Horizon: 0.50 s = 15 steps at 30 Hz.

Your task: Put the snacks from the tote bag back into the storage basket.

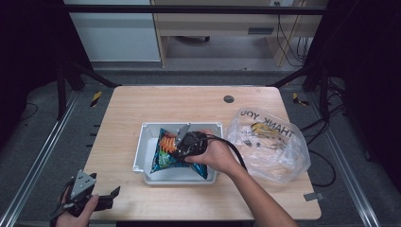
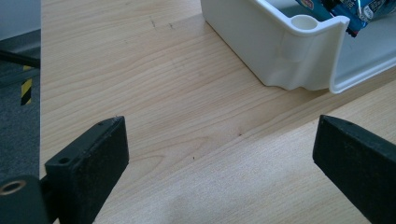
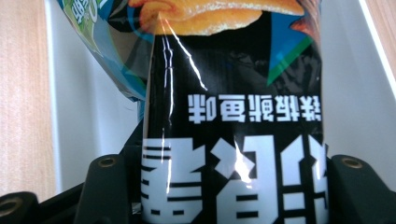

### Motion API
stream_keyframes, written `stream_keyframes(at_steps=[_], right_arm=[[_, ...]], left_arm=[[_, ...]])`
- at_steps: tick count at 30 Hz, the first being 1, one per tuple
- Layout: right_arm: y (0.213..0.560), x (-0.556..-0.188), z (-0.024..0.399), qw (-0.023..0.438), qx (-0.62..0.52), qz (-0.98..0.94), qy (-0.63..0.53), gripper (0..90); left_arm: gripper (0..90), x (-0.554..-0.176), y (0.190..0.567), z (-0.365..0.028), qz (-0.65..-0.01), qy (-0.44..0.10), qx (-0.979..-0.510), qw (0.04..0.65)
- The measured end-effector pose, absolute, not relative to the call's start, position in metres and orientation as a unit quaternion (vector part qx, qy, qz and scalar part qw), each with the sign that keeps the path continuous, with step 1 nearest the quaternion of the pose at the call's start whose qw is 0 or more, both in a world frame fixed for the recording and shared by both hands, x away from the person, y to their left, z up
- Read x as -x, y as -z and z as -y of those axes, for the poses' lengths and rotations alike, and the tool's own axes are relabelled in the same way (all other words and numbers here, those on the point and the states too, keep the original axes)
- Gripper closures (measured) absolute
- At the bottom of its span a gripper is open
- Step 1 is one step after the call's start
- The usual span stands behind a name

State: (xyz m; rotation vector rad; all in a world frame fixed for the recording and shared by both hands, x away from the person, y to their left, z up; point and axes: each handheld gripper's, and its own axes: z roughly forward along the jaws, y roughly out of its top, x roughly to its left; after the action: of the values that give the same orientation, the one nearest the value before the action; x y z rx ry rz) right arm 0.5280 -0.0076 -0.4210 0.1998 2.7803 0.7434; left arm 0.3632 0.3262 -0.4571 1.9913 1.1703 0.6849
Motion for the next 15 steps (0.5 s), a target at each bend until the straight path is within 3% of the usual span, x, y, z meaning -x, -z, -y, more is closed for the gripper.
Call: stream_keyframes(at_steps=[15], right_arm=[[0.4266, -0.5345, 0.0116, 0.124, -0.081, -0.955, -0.259, 41.0]], left_arm=[[3.1, -0.3628, 0.4566, -0.3265, -0.453, -0.267, -0.772, 0.358]])
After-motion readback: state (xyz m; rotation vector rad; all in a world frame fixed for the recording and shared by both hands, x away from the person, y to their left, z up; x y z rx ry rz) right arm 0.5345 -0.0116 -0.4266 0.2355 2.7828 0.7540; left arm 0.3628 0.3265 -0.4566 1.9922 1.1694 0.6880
